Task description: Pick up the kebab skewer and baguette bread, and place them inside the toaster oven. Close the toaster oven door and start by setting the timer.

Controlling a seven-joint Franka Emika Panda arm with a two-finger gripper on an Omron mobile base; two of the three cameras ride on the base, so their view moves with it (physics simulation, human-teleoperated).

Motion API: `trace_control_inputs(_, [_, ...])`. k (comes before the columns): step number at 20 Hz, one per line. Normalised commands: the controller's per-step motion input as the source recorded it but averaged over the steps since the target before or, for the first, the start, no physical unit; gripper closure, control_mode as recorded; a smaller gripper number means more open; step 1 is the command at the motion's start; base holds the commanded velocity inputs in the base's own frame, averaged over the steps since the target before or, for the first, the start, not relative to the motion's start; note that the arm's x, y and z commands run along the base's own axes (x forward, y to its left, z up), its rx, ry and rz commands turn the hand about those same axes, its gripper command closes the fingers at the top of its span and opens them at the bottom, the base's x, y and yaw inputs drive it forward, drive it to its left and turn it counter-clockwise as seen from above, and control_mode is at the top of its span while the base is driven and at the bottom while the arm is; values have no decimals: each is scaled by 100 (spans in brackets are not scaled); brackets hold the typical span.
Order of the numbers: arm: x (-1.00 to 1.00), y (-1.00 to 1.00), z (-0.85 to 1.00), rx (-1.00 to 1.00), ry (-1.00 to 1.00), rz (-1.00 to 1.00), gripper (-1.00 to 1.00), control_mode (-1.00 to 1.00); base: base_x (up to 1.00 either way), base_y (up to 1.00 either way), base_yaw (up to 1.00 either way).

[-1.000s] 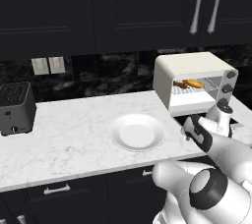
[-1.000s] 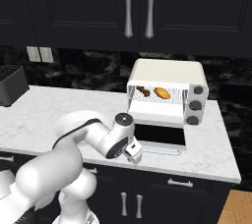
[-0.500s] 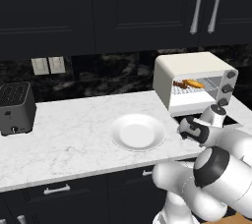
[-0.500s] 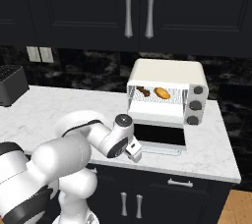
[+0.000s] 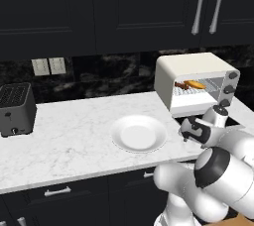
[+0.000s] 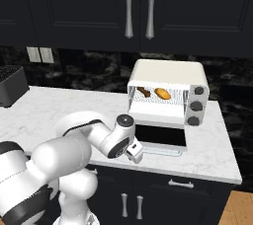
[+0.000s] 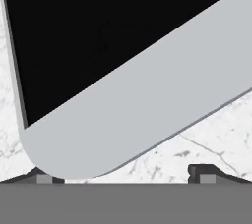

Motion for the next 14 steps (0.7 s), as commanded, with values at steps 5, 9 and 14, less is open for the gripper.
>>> trace_control_inputs(5, [-18, 0, 0, -2, -4, 4, -100, -100, 0, 0, 0])
trace_control_inputs(9, [-26, 0, 0, -3, -1, 3, -100, -100, 0, 0, 0])
trace_control_inputs(14, [4, 7, -3, -5, 0, 2, -100, -100, 0, 0, 0])
